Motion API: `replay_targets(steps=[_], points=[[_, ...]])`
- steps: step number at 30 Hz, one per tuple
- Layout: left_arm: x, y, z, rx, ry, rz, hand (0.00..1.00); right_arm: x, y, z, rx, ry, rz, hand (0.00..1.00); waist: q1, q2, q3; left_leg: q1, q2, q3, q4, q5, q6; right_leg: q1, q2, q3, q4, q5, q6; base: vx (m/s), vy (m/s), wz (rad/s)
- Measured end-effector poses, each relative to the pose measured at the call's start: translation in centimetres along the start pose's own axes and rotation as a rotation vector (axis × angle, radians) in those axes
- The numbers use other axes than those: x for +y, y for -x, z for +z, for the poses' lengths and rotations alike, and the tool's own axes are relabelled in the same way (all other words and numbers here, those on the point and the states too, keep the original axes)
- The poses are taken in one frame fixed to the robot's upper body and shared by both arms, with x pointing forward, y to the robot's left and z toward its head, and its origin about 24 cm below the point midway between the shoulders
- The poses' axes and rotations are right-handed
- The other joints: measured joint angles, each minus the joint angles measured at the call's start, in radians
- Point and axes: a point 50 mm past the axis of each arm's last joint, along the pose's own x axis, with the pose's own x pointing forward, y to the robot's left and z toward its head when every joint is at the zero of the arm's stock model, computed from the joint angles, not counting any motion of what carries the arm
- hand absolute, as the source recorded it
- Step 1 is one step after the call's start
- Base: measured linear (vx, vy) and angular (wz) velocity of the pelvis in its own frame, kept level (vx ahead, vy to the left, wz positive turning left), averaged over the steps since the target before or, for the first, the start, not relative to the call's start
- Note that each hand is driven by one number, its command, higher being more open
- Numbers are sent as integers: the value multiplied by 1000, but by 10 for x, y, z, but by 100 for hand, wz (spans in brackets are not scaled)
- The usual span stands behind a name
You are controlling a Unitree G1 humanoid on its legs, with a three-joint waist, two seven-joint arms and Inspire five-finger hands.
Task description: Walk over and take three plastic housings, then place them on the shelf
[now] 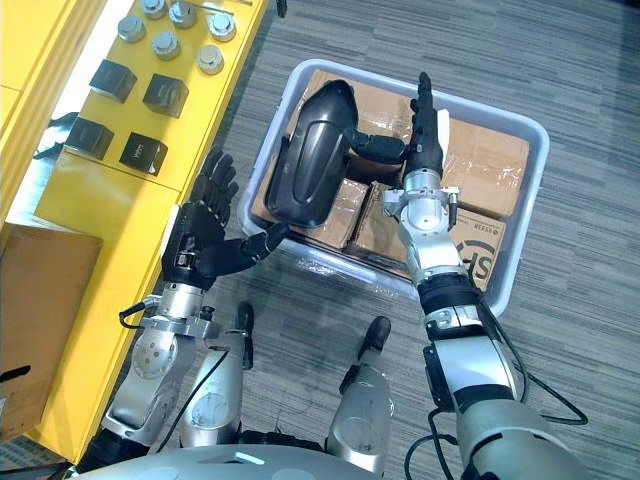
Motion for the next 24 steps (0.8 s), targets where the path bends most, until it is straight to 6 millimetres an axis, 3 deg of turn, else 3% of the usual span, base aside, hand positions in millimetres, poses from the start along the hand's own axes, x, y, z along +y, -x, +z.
replay_targets(steps=[3, 10, 11, 18, 21, 24], points=[[-6, -4, 1, -11, 14, -19, 100, 5, 1, -6, 56, 21, 61, 100, 1, 14, 13, 0, 0, -1, -2, 6, 0, -2, 0, 0, 4, 0, 0, -47, -2, 1], [-11, -5, -1, 15, 20, -36, 100, 17, 1, -12, 125, 110, 152, 100, -4, 18, 16, 8, 2, -6, -34, 37, -6, -16, 0, -3, 31, -8, -11, -40, -11, 2], [-11, -5, -2, 22, 19, -35, 100, 17, 2, -12, 131, 134, 158, 0, -4, 18, 16, 8, 2, -7, -37, 40, -6, -16, 0, -3, 31, -8, -11, -39, -5, 4], [-10, -4, -4, 41, 15, -22, 100, 19, 3, -12, 166, 352, 195, 0, -9, 16, 17, 31, 1, -7, -91, 76, -12, -16, 1, -5, 32, -9, -12, -21, -6, 1], [-10, -2, -7, 63, 15, -19, 100, 22, 1, -12, 183, 534, 216, 0, -17, 15, 17, 46, 3, -5, -125, 98, -14, -15, 4, -7, 32, -9, -13, -3, -6, 1], [-11, -1, -12, 85, 15, -19, 100, 25, 2, -18, 236, 636, 213, 0, -7, 15, 17, 56, 2, -5, -147, 110, -16, -14, 4, -8, 32, -9, -14, -2, -5, 2]])
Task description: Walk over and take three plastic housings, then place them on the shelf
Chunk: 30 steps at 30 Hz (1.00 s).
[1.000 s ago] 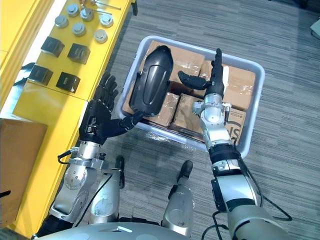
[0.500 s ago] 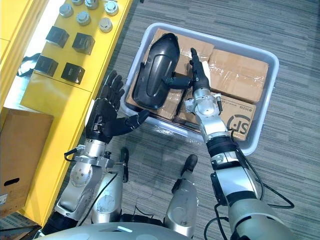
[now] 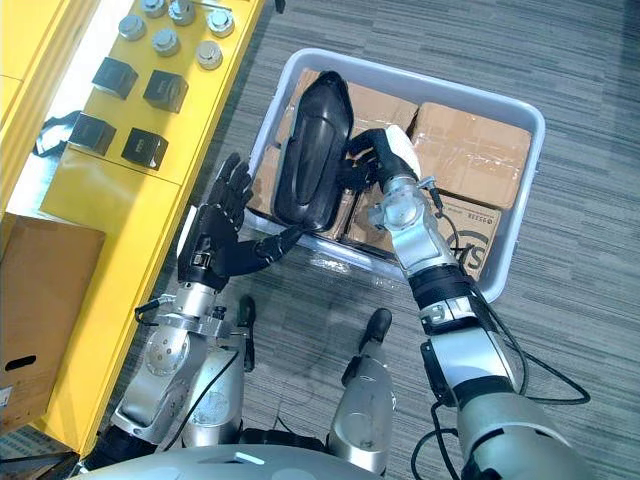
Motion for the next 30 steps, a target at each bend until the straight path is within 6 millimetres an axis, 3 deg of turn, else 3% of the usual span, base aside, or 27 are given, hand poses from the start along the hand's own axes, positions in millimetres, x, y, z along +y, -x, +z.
replay_targets(steps=[4, 11, 22, 30], points=[[1, 2, -4, 22, -1, 21, 100, -1, -2, 1, 49, 61, -41, 0, 7, -1, 0, 6, -1, -2, -20, 14, -1, 3, -1, -8, 0, 0, -1, 5, -6, 5], [8, 10, -8, 48, -5, 61, 100, 4, 3, -23, 157, 28, -63, 0, 4, -4, -2, 33, -1, -3, -61, 34, -2, 15, 0, -14, 0, -5, -7, 2, -3, 2], [9, 9, -7, 37, -12, 39, 100, 5, 12, -34, 64, -48, -205, 0, 1, -7, -2, 53, -3, 2, -101, 56, -4, 12, 0, -12, 0, -5, -7, 3, -2, -2], [7, 5, 11, -45, -4, 23, 100, -28, 22, -18, -88, -74, -365, 0, -42, -26, 4, 74, -3, 24, -131, 68, -7, 1, 0, 7, 1, -4, -7, 3, -8, -7]])
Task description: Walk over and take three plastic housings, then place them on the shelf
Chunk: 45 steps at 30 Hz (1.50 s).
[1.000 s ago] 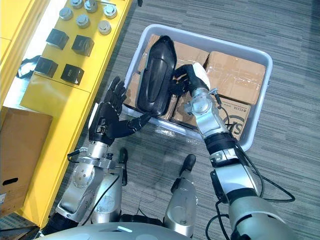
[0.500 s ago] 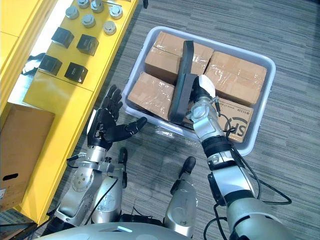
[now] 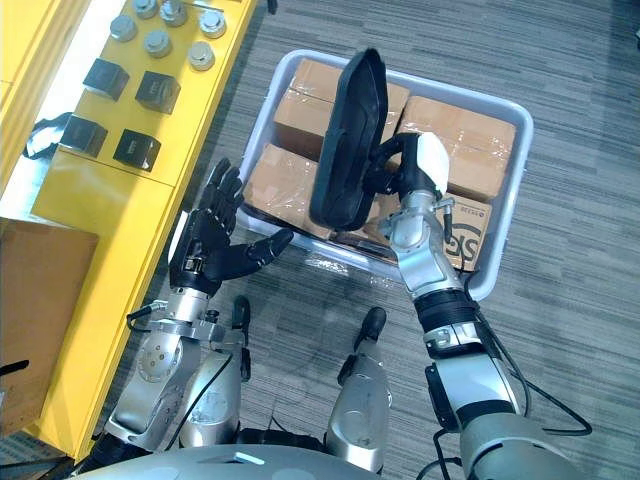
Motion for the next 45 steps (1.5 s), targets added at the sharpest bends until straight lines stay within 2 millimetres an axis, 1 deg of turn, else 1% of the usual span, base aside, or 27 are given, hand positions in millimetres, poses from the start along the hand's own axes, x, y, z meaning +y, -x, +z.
replay_targets(steps=[1, 2, 5, 8, 10, 14, 18, 21, 22, 24, 25, 27, 29, 32, 33, 37, 41, 45], points=[[1, -1, 4, -19, 0, 1, 100, -7, 0, 2, -25, 3, -27, 0, -9, -2, -1, 1, 0, 2, 0, 0, 0, 0, 1, 2, 0, 0, 0, 7, -10, -10], [1, -2, 6, -29, -2, 2, 100, -13, 0, 2, -39, 12, -46, 0, -10, -4, 0, 10, 1, 10, -1, -3, -2, 0, 2, 11, 1, 0, 0, 8, -6, -16], [4, -4, 13, -60, -8, 10, 100, -22, 2, 0, -58, 18, -69, 0, -18, -12, 0, 22, 3, 26, 1, -11, -2, 0, 4, 29, 1, 0, 0, 6, -3, -17], [4, -4, 15, -69, -11, 10, 100, -27, 4, -3, -65, 25, -80, 0, -27, -21, 5, 23, 6, 27, 1, -12, -4, 0, 8, 30, 1, 0, 0, -1, -3, -2], [5, -4, 15, -66, -17, 2, 100, -30, 3, -4, -69, 38, -86, 0, -35, -26, 7, 23, 7, 29, 1, -12, -4, -1, 9, 32, 1, 1, 0, -2, -3, -2], [7, -2, 12, -35, -25, -15, 100, -38, 1, -5, -86, 63, -97, 0, -34, -26, 7, 23, 8, 32, 4, -16, -5, -3, 10, 35, 1, 1, 0, 2, -2, -2], [10, -4, 1, 80, -14, 7, 100, -41, 0, 0, -123, 101, -107, 0, -32, -27, 7, 23, 8, 32, 4, -19, -5, -3, 10, 35, 1, 1, 0, 0, 0, 0], [10, -6, -14, 198, 99, -7, 100, -38, -1, 3, -141, 113, -86, 0, -31, -28, 7, 15, 11, 34, 22, -30, -8, -4, 13, 39, -2, 2, -1, -1, -2, -6], [9, -10, -23, 263, 154, -25, 100, -33, -1, 6, -156, 126, -70, 0, -21, -28, 7, 10, 18, 40, 41, -42, -9, -8, 20, 48, -3, 3, -2, -3, -7, -22], [5, -19, -41, 363, 202, -50, 100, -25, -4, 16, -193, 161, -44, 0, -12, -28, 7, 8, 27, 52, 61, -54, -11, -13, 28, 61, -3, 6, -5, -8, -9, -22], [0, -28, -54, 438, 241, -68, 100, -23, -9, 24, -223, 169, -35, 0, -11, -28, 7, -5, 31, 52, 75, -58, -11, -20, 30, 64, -3, 8, -8, -28, -8, -10], [-5, -39, -63, 503, 302, -80, 100, -20, -14, 38, -268, 159, -32, 0, -14, -36, 8, -23, 36, 54, 86, -58, -11, -37, 36, 68, -3, 14, -15, -27, -8, -8], [-7, -54, -65, 520, 360, -70, 100, -17, -16, 47, -288, 140, -28, 0, -11, -47, 5, -23, 42, 57, 89, -58, -11, -39, 43, 76, -3, 17, -18, -13, -8, -9], [-3, -69, -66, 528, 391, -42, 100, -10, -17, 58, -314, 111, -19, 0, -16, -63, 7, -23, 43, 60, 93, -59, -12, -39, 45, 81, -3, 20, -22, -26, 1, -5], [0, -74, -65, 532, 394, -29, 100, -3, -16, 62, -328, 100, -3, 0, -19, -69, 3, -23, 44, 61, 100, -62, -13, -39, 45, 83, -4, 21, -23, -42, 8, -6], [2, -80, -65, 532, 456, -3, 100, 12, -15, 70, -333, 75, 34, 0, -26, -78, 5, -31, 48, 65, 130, -77, -14, -40, 47, 92, -4, 22, -23, -31, 14, -6], [2, -92, -61, 517, 564, 25, 100, 26, -11, 74, -340, 83, 70, 0, -34, -88, 7, -40, 50, 66, 151, -85, -13, -43, 48, 96, -4, 26, -21, -1, 4, -1], [-2, -99, -57, 510, 631, 18, 100, 28, -14, 75, -330, 89, 74, 0, -39, -91, 6, -41, 50, 72, 162, -92, -11, -44, 48, 105, -4, 28, -20, -2, 22, -5]])
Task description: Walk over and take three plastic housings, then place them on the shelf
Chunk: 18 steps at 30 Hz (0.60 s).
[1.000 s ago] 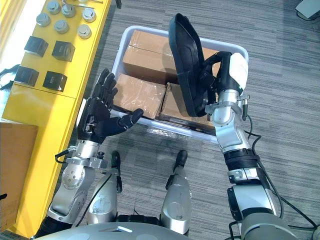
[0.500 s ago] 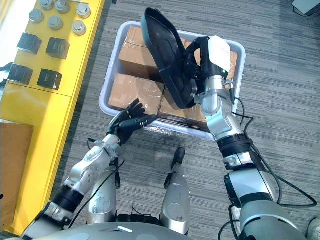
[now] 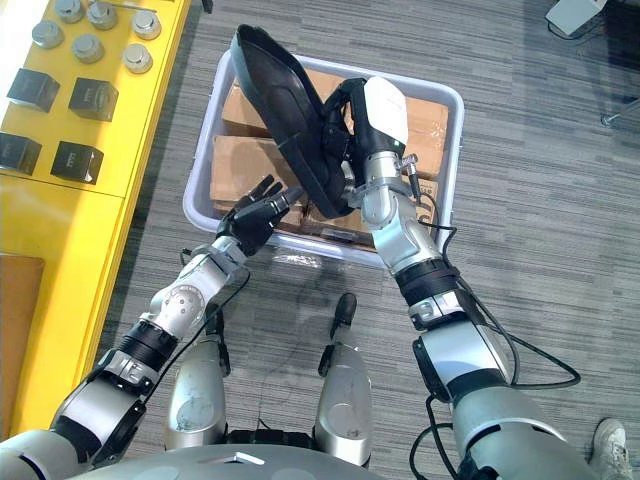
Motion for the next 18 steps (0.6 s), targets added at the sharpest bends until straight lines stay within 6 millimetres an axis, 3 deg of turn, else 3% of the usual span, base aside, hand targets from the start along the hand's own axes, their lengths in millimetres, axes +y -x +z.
replay_targets(steps=[6, 10, 18], points=[[-15, -5, 16, -73, 157, -123, 100, 10, -1, 0, 16, 2, 32, 0, -16, -5, 0, 0, 0, 5, 0, 0, 0, -4, 0, 4, 0, 2, 0, -1, 6, -2], [-42, -14, 36, -143, 178, -254, 100, 25, 5, 3, -1, 24, 90, 0, -28, -6, 0, 1, 0, 6, 0, 0, 0, -4, 0, 6, 0, 2, 0, 0, 0, 0], [-42, -15, 34, -138, 184, -251, 100, 26, 5, 5, -15, 11, 85, 0, -35, -6, 0, 2, 0, 8, 0, -1, 1, -4, 0, 7, 0, 3, 0, 0, 0, 0]])
